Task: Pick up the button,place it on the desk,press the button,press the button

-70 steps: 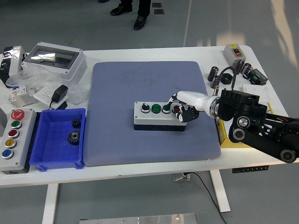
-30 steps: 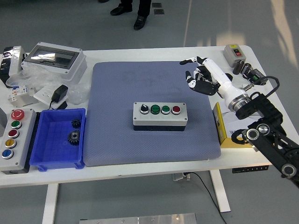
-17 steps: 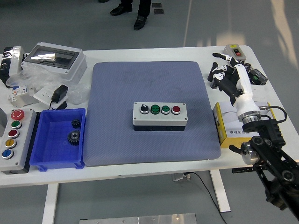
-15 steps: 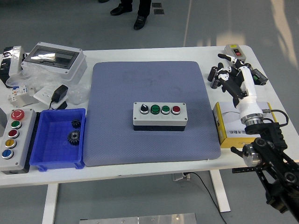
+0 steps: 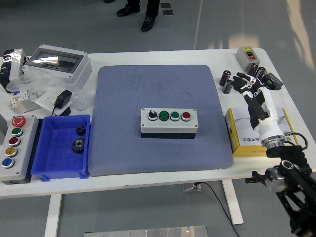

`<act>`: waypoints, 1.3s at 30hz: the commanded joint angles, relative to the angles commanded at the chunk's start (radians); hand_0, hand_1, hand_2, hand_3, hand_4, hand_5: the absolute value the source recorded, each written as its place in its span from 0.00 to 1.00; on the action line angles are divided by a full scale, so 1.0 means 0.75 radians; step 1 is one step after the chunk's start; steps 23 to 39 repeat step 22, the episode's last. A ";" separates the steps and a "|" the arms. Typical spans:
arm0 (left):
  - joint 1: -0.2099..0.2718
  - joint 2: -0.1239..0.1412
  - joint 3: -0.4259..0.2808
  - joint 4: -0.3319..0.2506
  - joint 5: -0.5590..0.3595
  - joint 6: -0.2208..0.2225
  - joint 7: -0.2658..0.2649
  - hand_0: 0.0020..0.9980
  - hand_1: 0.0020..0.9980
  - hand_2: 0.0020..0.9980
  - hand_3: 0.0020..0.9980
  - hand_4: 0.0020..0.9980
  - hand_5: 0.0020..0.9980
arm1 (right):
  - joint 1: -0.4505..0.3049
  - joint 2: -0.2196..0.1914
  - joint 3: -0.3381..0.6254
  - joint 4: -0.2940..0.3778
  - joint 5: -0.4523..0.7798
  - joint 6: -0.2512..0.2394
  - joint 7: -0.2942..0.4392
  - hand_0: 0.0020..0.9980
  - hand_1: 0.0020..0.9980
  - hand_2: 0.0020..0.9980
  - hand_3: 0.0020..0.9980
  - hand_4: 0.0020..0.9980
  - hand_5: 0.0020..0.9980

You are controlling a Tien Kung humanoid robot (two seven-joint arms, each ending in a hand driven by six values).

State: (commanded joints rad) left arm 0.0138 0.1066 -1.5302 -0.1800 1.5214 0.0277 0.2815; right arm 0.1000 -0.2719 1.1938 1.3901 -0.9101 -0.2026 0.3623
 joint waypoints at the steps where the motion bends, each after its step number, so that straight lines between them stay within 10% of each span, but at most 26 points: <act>1: 0.000 -0.001 0.002 0.000 -0.002 0.001 0.000 0.62 0.57 0.55 0.60 0.54 0.24 | -0.005 0.001 0.002 0.003 -0.004 0.003 -0.001 0.82 0.76 0.77 0.72 0.81 0.75; 10: 0.003 -0.009 0.017 0.000 -0.018 0.006 0.000 0.62 0.58 0.55 0.60 0.54 0.24 | -0.045 0.020 0.053 0.018 -0.019 0.016 -0.009 0.81 0.76 0.77 0.75 0.87 0.97; 39: 0.003 -0.011 0.015 0.000 -0.019 0.011 0.004 0.62 0.58 0.56 0.60 0.54 0.24 | -0.046 0.025 0.083 -0.002 0.027 0.006 0.010 0.81 0.75 0.78 0.75 0.82 1.00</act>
